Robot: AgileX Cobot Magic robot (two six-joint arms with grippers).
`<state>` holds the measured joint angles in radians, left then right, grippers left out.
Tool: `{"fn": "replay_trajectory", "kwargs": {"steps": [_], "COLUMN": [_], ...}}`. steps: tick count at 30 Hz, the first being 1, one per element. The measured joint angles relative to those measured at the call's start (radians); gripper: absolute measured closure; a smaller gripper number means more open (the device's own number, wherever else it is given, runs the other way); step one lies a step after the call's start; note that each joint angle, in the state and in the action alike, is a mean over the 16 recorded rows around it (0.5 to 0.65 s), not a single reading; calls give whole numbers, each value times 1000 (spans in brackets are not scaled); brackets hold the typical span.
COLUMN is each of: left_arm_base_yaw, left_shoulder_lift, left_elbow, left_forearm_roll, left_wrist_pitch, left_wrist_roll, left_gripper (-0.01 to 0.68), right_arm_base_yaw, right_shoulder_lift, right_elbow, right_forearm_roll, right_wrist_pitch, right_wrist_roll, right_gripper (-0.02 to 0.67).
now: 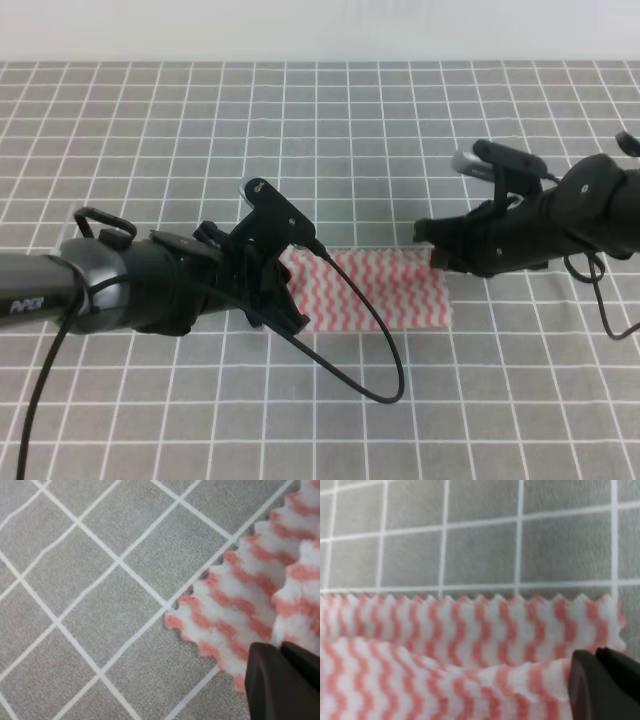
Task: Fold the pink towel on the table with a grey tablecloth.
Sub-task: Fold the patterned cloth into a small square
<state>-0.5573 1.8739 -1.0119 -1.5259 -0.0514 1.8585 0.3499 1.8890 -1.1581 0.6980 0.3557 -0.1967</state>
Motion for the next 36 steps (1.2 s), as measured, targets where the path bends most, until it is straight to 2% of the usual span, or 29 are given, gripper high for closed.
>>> {"fn": "replay_trajectory", "kwargs": {"steps": [36], "left_arm_base_yaw": [0], "left_shoulder_lift": [-1], "left_elbow": [0], "left_forearm_roll": [0], "left_wrist_pitch": [-44], "left_wrist_roll": [25], "left_gripper": [669], "right_arm_base_yaw": [-1], "right_shoulder_lift": [36], "right_elbow": [0], "right_forearm_roll": [25], "right_wrist_pitch": [-23], "right_wrist_roll": [-11], "right_gripper": [664]}}
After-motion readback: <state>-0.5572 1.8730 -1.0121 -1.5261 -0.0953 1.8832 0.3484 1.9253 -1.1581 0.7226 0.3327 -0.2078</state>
